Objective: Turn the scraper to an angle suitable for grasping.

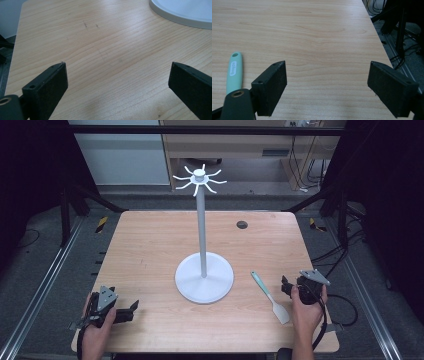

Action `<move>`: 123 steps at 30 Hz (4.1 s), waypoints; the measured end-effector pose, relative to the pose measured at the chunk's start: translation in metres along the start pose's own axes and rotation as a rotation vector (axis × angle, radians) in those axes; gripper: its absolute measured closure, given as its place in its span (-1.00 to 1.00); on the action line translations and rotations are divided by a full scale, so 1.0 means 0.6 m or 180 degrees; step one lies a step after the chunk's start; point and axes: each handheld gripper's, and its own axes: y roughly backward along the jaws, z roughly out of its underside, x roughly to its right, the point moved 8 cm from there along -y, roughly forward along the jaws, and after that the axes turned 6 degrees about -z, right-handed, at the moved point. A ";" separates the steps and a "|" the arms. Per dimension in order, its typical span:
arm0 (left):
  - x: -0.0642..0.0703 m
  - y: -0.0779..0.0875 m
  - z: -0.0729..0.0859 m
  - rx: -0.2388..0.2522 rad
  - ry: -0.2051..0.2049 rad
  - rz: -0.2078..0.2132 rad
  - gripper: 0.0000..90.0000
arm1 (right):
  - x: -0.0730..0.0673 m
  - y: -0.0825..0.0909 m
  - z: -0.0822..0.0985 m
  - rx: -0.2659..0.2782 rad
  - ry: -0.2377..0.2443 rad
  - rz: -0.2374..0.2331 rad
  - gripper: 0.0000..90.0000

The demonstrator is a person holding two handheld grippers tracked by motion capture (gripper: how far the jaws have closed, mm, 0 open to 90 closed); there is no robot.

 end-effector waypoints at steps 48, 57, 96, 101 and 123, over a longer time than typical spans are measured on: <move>-0.016 0.018 -0.012 0.0267 0.0195 -0.0057 -0.94 | -0.153 -0.040 -0.060 -0.0931 0.0857 -0.0778 0.93; -0.009 0.015 -0.015 0.0267 0.0146 -0.0035 -0.94 | -0.149 -0.072 -0.044 -0.1182 0.0793 -0.0810 1.00; -0.001 0.011 -0.011 0.0216 0.0120 0.0066 -0.92 | -0.209 -0.054 -0.002 -0.1395 0.0910 -0.1234 1.00; -0.001 0.009 -0.009 0.0184 0.0122 0.0063 -0.92 | -0.216 -0.047 0.002 -0.1420 0.0968 -0.1286 1.00; 0.000 0.007 -0.007 0.0157 0.0128 0.0073 -0.91 | -0.207 -0.019 -0.012 -0.1439 0.1155 -0.1239 1.00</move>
